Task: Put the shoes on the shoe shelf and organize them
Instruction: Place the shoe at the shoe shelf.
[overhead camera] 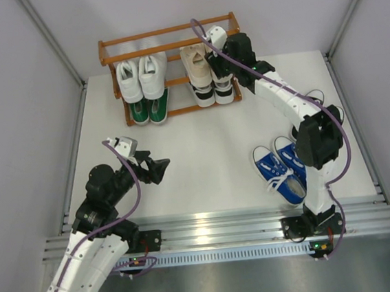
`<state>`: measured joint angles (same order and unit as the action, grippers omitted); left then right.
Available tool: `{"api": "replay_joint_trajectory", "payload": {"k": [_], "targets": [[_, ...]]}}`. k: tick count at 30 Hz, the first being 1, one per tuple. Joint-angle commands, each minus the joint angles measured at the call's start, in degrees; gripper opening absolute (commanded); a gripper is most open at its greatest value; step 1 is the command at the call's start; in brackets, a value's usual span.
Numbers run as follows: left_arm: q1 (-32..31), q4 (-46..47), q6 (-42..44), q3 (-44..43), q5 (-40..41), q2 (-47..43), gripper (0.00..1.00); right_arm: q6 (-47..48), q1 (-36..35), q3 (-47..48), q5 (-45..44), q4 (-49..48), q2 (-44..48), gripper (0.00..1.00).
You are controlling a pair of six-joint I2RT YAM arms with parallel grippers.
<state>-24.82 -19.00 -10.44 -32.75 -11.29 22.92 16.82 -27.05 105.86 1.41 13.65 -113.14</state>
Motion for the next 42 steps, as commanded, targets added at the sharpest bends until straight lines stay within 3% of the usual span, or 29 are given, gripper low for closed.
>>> {"api": "replay_joint_trajectory", "payload": {"k": [1, 10, 16, 23, 26, 29, 33, 36, 42], "targets": [[0.2, 0.9, 0.9, 0.1, -0.4, 0.1, 0.81, -0.2, 0.9, 0.4, 1.7, -2.8, 2.1, 0.51], [0.2, 0.9, 0.9, 0.1, -0.6, 0.1, 0.82, 0.6, 3.5, -2.4, 9.4, 0.7, 5.8, 0.77], [0.2, 0.9, 0.9, 0.1, -0.6, -0.1, 0.81, -1.8, 3.8, -4.5, 2.0, -2.2, 5.8, 0.8], [0.2, 0.9, 0.9, 0.1, -0.5, 0.3, 0.82, -4.8, 3.8, -0.4, 3.3, -0.9, 0.9, 0.81], [0.2, 0.9, 0.9, 0.1, -0.3, 0.2, 0.82, -6.1, 3.8, 1.9, 4.2, -0.6, -1.3, 0.78], [0.2, 0.9, 1.0, 0.1, -0.3, 0.3, 0.81, -7.2, 3.8, 4.6, 5.5, 1.4, -3.3, 0.68], [0.2, 0.8, 1.0, 0.1, -0.2, 0.3, 0.82, -8.8, 3.8, 5.1, 6.9, 1.5, -4.2, 0.42], [0.2, 0.9, 1.0, 0.1, -0.2, 0.2, 0.82, -10.3, 3.8, 5.8, 8.1, 1.6, -4.5, 0.32], [0.2, 0.9, 1.0, 0.1, -0.3, 0.4, 0.82, -14.1, 3.5, 9.4, 10.5, 2.5, -5.6, 0.25]]}}
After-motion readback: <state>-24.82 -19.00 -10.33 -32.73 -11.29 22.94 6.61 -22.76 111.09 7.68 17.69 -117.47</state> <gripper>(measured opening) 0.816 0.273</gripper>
